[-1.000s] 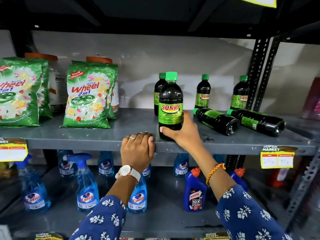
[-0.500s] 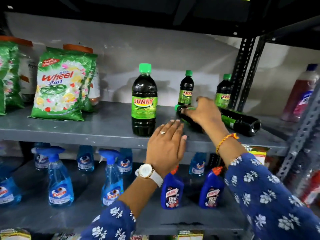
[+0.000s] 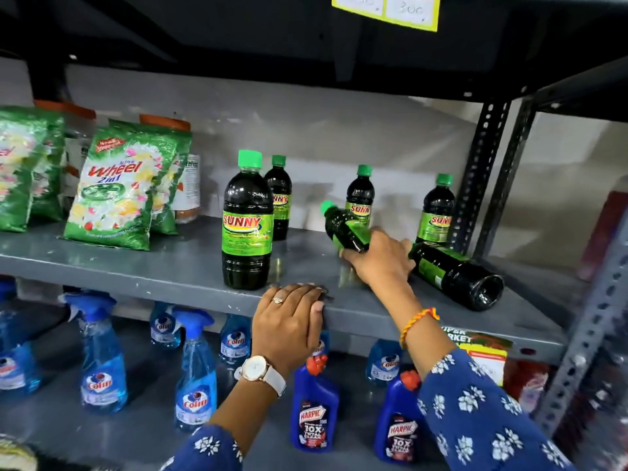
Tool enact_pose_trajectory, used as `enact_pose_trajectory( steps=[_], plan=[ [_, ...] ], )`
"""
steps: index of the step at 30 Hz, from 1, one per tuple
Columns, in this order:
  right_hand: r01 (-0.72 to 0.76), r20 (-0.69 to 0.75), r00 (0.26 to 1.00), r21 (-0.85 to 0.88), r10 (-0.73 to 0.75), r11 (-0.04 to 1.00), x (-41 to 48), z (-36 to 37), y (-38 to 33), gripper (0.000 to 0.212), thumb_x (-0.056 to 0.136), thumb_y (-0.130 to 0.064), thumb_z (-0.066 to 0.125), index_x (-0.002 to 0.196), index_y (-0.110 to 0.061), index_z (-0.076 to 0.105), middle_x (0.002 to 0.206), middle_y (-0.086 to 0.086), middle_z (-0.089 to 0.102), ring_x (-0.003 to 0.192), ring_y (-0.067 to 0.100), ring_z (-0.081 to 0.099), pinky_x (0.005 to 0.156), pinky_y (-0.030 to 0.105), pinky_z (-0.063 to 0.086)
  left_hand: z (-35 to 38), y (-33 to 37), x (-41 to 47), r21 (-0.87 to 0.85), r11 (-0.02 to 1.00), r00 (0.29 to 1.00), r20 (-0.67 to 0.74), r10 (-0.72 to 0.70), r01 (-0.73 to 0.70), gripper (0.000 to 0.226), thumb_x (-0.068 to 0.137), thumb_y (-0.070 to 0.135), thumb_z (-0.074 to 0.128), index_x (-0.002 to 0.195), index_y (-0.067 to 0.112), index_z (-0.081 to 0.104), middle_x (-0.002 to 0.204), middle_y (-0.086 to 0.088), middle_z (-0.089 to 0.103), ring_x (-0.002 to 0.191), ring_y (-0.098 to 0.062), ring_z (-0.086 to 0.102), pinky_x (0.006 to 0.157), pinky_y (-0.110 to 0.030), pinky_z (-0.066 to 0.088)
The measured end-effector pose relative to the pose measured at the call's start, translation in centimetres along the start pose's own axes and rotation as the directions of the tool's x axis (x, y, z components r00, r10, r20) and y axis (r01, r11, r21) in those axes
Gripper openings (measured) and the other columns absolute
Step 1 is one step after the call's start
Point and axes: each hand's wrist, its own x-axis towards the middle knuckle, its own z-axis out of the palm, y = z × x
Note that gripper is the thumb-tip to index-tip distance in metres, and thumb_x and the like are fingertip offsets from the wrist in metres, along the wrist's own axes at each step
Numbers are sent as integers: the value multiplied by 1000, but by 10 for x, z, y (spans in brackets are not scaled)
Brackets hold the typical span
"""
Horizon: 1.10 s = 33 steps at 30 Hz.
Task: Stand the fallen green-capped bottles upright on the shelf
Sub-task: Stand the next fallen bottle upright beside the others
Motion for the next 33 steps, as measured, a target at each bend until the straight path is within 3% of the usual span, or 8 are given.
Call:
enact_pose_trajectory(
  steps=[3, 6, 13, 18, 25, 27, 30, 33],
  plan=[
    [11, -52, 999, 452, 14, 892, -6, 4, 7, 57, 75, -48, 67, 121, -22, 46, 102, -6, 59, 118, 32, 43, 95, 45, 40, 3, -1, -1, 10, 1000, 1000, -21, 12, -12, 36, 95, 23, 38, 95, 12, 72, 98, -1, 72, 91, -20, 65, 85, -37, 44],
    [26, 15, 999, 635, -46, 772, -10, 10, 12, 61, 76, -46, 68, 124, -27, 35, 106, -9, 53, 119, 29, 43, 102, 47, 38, 6, -3, -2, 16, 999, 999, -41, 31, -31, 36, 95, 22, 37, 96, 13, 72, 98, 0, 71, 91, -19, 65, 85, -36, 43],
    [57, 47, 992, 678, -120, 733, -17, 10, 21, 65, 77, -24, 74, 118, -22, 23, 114, -2, 44, 109, 18, 48, 86, 27, 40, 10, -4, -3, 6, 999, 996, -77, 37, -37, 41, 97, 24, 33, 93, 12, 73, 96, -2, 72, 88, -20, 65, 83, -36, 43],
    [51, 10, 998, 559, -69, 827, -19, 15, 18, 84, 60, -40, 84, 117, -18, 26, 125, 6, 41, 113, 17, 43, 89, 27, 38, 13, -4, -5, 2, 1000, 998, -68, 18, -18, 42, 97, 25, 32, 93, 11, 71, 95, -3, 71, 88, -21, 62, 82, -37, 40],
    [22, -20, 1000, 561, -13, 827, -21, 8, 20, 49, 69, -13, 74, 110, -13, 46, 92, -3, 57, 93, 20, 57, 60, 22, 39, 11, -3, -6, -21, 1000, 999, -46, -3, 2, 37, 95, 25, 35, 97, 13, 70, 97, -1, 70, 93, -19, 56, 87, -37, 38],
    [-15, 10, 1000, 604, 12, 797, -19, 8, 20, 39, 71, -12, 70, 105, -18, 50, 87, -5, 58, 96, 21, 60, 62, 20, 41, 11, -3, -6, -27, 1000, 999, -40, -6, 5, 36, 94, 25, 37, 97, 12, 70, 98, -1, 70, 92, -19, 58, 87, -36, 37],
    [17, -26, 1000, 565, -2, 825, -17, 12, 15, 69, 61, -29, 83, 116, -13, 44, 110, 3, 50, 103, 17, 52, 79, 25, 42, 10, -3, -6, -35, 999, 1000, -24, -19, 18, 37, 95, 25, 36, 98, 13, 70, 98, -1, 70, 92, -20, 60, 87, -36, 37],
    [-8, -43, 998, 566, 39, 824, -19, 8, 15, 74, 62, -19, 85, 116, -7, 36, 105, 2, 52, 95, 14, 51, 76, 25, 39, 9, -2, -5, -47, 998, 999, -12, -35, 34, 39, 97, 26, 33, 98, 13, 70, 98, 0, 70, 92, -20, 61, 88, -37, 38]
  ],
)
